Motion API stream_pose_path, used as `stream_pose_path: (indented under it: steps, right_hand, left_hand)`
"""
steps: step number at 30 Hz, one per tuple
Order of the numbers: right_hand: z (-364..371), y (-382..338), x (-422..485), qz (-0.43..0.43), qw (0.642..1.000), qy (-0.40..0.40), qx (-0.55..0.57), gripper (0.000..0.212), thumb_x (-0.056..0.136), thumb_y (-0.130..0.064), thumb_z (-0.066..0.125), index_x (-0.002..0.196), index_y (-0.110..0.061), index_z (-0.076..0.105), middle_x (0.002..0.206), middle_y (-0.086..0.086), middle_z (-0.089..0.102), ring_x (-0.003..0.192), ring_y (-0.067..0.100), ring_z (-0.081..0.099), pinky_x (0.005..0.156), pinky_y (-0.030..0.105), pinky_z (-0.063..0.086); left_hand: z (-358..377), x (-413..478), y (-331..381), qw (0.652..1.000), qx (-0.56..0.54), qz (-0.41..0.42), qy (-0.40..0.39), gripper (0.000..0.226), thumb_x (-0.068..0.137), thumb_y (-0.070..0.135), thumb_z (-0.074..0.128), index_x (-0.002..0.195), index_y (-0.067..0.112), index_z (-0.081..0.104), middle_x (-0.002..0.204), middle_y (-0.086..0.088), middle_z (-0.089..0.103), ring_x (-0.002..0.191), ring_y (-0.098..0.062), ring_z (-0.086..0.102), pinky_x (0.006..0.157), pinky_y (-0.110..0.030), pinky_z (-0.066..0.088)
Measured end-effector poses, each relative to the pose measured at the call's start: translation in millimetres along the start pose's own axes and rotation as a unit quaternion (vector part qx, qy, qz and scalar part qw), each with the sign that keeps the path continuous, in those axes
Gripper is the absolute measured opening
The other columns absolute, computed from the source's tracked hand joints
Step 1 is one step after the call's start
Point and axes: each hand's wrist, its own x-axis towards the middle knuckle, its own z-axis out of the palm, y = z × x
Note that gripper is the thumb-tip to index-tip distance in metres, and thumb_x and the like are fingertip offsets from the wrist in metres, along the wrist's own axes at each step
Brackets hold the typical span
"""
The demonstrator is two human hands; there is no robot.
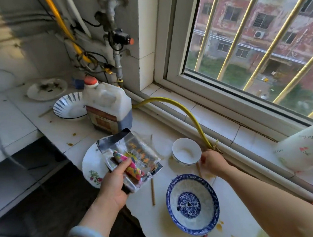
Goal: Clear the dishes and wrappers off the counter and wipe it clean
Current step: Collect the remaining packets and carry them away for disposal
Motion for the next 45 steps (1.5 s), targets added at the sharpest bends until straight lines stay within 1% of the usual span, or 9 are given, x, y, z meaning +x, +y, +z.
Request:
stream_pose_path:
  steps: [7, 12, 19, 25, 28, 34, 37, 41, 45]
  right_hand:
    - [9.1, -0.2, 2.8, 0.043, 0.999, 0.009, 0.003, 0.024, 0.088, -0.018, 0.049, 0.065, -0.024, 0.055, 0.079, 0.002, 0.059, 0.068, 0.019, 0.055, 0.057, 0.032, 0.044]
    - [10.5, -1.8, -4.0, 0.053, 0.998, 0.025, 0.009, 0.027, 0.091, -0.025, 0.05, 0.065, -0.025, 0.056, 0.075, 0.0, 0.059, 0.063, 0.018, 0.056, 0.054, 0.03, 0.043]
    - [-21.9, -23.2, -49.9, 0.043, 0.994, 0.09, 0.055, 0.034, 0.094, -0.013, 0.056, 0.06, -0.019, 0.052, 0.074, 0.0, 0.055, 0.063, 0.016, 0.054, 0.06, 0.027, 0.043]
    - [-62.7, -98.9, -90.5, -0.078, 0.973, 0.17, 0.133, 0.033, 0.086, -0.011, 0.071, 0.064, -0.03, 0.054, 0.078, -0.01, 0.057, 0.068, 0.008, 0.059, 0.066, 0.02, 0.047]
    - [-72.4, -165.6, -94.6, -0.163, 0.959, 0.161, 0.168, 0.012, 0.083, -0.011, 0.071, 0.076, -0.017, 0.064, 0.085, -0.01, 0.061, 0.073, 0.001, 0.061, 0.069, 0.013, 0.05]
    - [-58.5, -276.7, -80.1, -0.294, 0.943, 0.106, 0.116, 0.009, 0.09, -0.016, 0.063, 0.081, -0.017, 0.061, 0.094, -0.007, 0.055, 0.076, 0.008, 0.056, 0.072, 0.017, 0.047]
    - [-46.8, -306.6, -71.0, -0.339, 0.933, 0.103, 0.064, 0.01, 0.093, -0.022, 0.056, 0.087, -0.016, 0.062, 0.099, -0.006, 0.055, 0.078, 0.01, 0.054, 0.07, 0.022, 0.048]
    - [-32.0, -344.3, -62.2, -0.391, 0.915, 0.103, 0.004, 0.011, 0.09, -0.026, 0.06, 0.097, -0.018, 0.061, 0.098, -0.005, 0.058, 0.07, 0.005, 0.047, 0.058, 0.006, 0.029]
    - [-23.6, -384.5, -56.4, -0.415, 0.908, 0.06, -0.024, 0.024, 0.09, -0.024, 0.059, 0.113, -0.023, 0.049, 0.107, -0.004, 0.057, 0.084, 0.015, 0.061, 0.067, 0.023, 0.049]
  left_hand:
    - [-15.5, 4.9, 8.2, 1.0, -0.017, 0.0, 0.017, 0.067, 0.053, 0.033, 0.087, 0.115, 0.017, 0.067, 0.109, -0.013, 0.073, 0.104, -0.037, 0.066, 0.097, -0.057, 0.046]
    - [-24.2, 8.7, 15.6, 1.0, -0.024, -0.004, 0.001, 0.064, 0.056, 0.032, 0.085, 0.116, 0.019, 0.066, 0.109, -0.012, 0.073, 0.105, -0.036, 0.066, 0.1, -0.057, 0.044]
    - [-33.5, 10.4, 30.9, 0.999, -0.026, -0.015, -0.014, 0.048, 0.072, 0.025, 0.08, 0.116, 0.015, 0.066, 0.11, -0.015, 0.072, 0.105, -0.036, 0.066, 0.098, -0.057, 0.046]
    - [-45.3, 12.5, 39.4, 0.998, -0.027, -0.046, -0.031, 0.079, 0.045, 0.034, 0.094, 0.116, 0.012, 0.068, 0.11, -0.016, 0.072, 0.105, -0.038, 0.066, 0.098, -0.058, 0.046]
    - [-49.7, 13.0, 42.2, 0.997, -0.028, -0.051, -0.044, 0.07, 0.053, 0.03, 0.09, 0.116, 0.011, 0.067, 0.109, -0.017, 0.072, 0.103, -0.039, 0.067, 0.097, -0.06, 0.047]
    - [-69.1, 8.0, 58.7, 0.995, -0.032, -0.039, -0.085, 0.036, 0.08, 0.021, 0.075, 0.114, 0.009, 0.068, 0.108, -0.019, 0.072, 0.104, -0.039, 0.067, 0.099, -0.056, 0.047]
    - [-86.2, 4.4, 71.3, 0.994, -0.063, -0.029, -0.082, 0.042, 0.08, 0.02, 0.074, 0.117, 0.004, 0.065, 0.11, -0.022, 0.07, 0.104, -0.039, 0.067, 0.1, -0.053, 0.046]
    - [-109.8, -1.8, 91.5, 0.989, -0.127, 0.0, -0.079, 0.044, 0.079, 0.019, 0.07, 0.117, -0.002, 0.065, 0.111, -0.026, 0.068, 0.098, -0.038, 0.066, 0.096, -0.052, 0.046]
    - [-131.4, -4.0, 111.5, 0.983, -0.166, 0.017, -0.082, 0.051, 0.082, 0.028, 0.069, 0.124, -0.001, 0.063, 0.123, -0.028, 0.062, 0.111, -0.04, 0.061, 0.099, -0.052, 0.044]
